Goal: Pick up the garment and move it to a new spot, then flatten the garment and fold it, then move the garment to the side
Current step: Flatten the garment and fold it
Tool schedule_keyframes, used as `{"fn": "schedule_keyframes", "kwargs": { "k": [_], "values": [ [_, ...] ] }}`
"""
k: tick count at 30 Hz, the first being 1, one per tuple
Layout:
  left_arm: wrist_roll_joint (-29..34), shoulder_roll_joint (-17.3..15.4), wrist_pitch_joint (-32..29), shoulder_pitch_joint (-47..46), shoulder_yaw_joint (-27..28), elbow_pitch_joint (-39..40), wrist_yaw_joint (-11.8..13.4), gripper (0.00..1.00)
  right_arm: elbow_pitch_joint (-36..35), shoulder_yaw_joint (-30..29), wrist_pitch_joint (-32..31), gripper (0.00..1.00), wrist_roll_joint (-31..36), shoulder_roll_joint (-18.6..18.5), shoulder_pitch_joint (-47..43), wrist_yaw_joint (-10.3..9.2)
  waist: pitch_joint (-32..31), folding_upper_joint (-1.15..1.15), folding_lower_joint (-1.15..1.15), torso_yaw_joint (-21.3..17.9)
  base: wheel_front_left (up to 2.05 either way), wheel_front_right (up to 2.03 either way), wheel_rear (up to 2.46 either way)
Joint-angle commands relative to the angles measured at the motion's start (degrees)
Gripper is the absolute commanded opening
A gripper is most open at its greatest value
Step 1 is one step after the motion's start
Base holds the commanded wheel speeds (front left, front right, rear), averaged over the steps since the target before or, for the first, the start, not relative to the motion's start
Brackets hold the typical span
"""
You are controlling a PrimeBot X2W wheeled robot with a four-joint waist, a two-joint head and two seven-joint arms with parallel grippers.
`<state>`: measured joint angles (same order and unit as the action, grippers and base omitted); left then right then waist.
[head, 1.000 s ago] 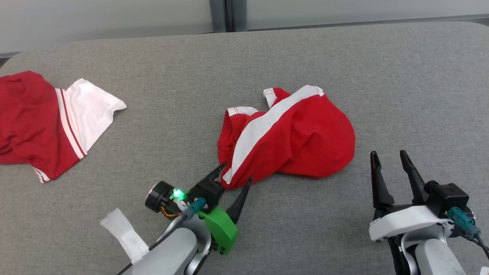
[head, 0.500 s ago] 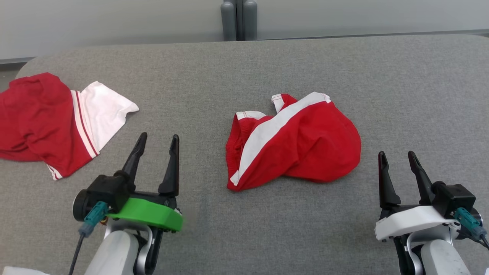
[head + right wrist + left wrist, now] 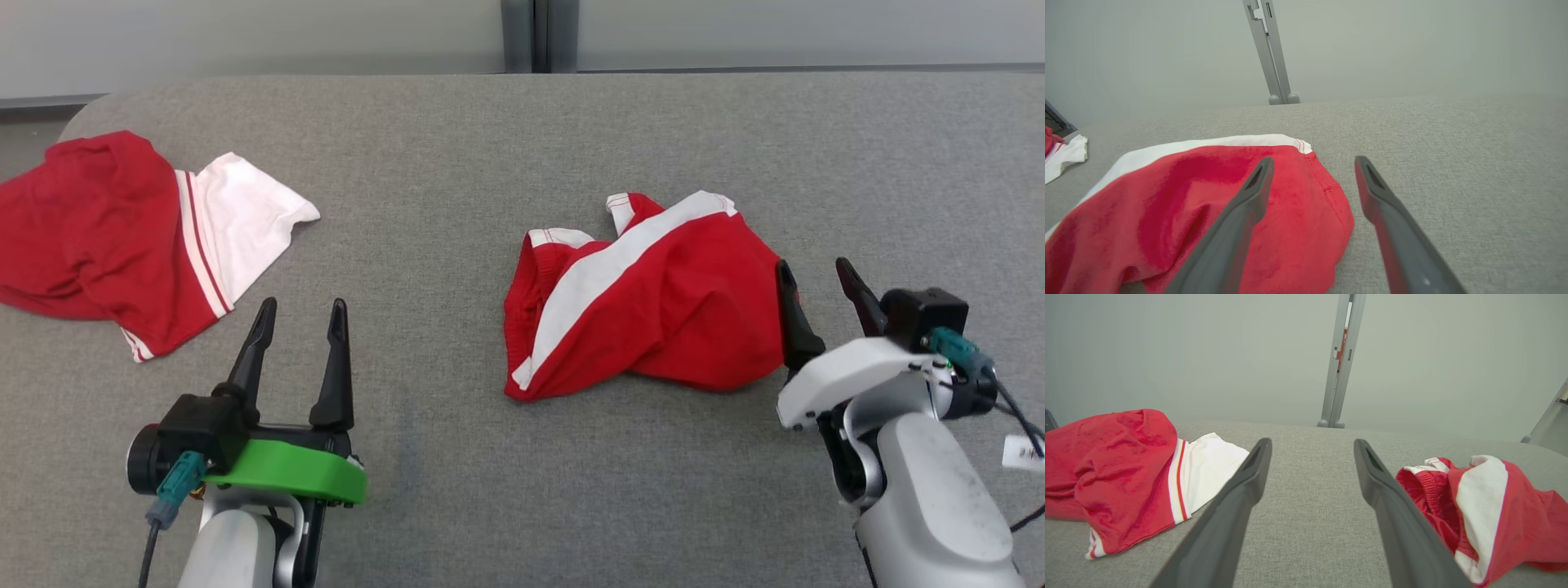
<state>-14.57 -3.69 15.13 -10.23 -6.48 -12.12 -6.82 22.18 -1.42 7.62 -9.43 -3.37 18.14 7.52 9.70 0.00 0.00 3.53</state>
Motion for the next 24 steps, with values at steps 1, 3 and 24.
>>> {"fn": "schedule_keyframes", "kwargs": {
  "k": [1,3,24],
  "values": [
    [0.6,0.3,0.0,0.3,-0.1,0.2,-0.3,1.0,0.9,0.0,-2.1,1.0,-1.4,-0.9,2.3,-0.05,1.1,0.0,0.0,1.3,0.0,0.0,0.0],
    [1.1,0.4,0.0,0.2,-0.8,0.1,-0.5,1.0,2.9,-0.3,-6.3,1.0,-4.0,-1.9,5.7,-0.05,2.0,0.0,0.0,2.4,0.0,0.0,0.0],
    [-1.6,0.8,0.0,-2.8,-8.1,0.7,-0.7,1.0,23.3,1.1,-24.9,1.0,-9.5,-11.3,22.6,-0.06,9.0,0.0,0.0,11.7,0.0,0.0,0.0]
  ]
}}
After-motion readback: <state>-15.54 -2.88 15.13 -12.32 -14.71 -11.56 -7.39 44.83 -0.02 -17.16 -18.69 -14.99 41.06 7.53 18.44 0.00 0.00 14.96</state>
